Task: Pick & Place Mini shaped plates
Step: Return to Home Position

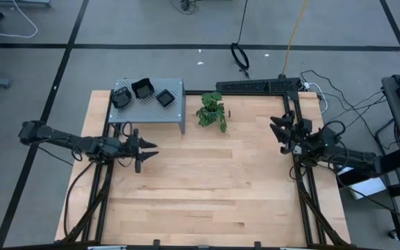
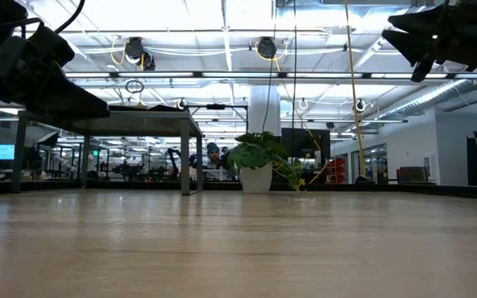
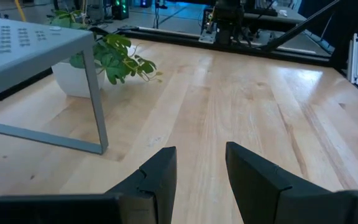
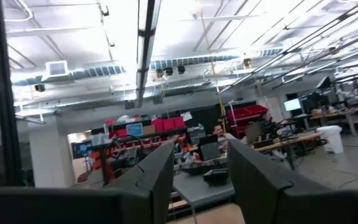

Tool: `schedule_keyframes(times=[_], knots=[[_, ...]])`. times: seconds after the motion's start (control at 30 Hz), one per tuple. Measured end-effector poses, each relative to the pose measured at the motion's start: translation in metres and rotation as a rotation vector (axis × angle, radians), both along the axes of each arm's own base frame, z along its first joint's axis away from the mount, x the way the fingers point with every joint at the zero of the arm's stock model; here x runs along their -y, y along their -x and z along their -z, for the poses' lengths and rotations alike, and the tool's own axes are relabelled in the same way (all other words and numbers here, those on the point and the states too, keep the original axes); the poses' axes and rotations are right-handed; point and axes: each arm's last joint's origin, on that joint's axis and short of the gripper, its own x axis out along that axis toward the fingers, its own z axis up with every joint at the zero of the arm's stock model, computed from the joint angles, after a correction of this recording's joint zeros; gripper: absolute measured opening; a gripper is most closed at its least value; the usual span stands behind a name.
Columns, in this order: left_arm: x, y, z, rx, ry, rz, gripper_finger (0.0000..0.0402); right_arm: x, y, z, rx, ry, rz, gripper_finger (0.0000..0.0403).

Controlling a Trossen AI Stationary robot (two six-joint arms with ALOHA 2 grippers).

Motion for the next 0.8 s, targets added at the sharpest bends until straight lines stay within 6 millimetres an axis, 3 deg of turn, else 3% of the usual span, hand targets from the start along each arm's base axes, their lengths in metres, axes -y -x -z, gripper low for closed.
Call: schedule_keyframes(times=[0.8], knots=[[-0.03, 0.02, -0.028, 0.303, 0.016, -0.253, 0.0141, 0.018, 0.003, 0.007, -0.07, -0.023, 0.206, 0.0141]])
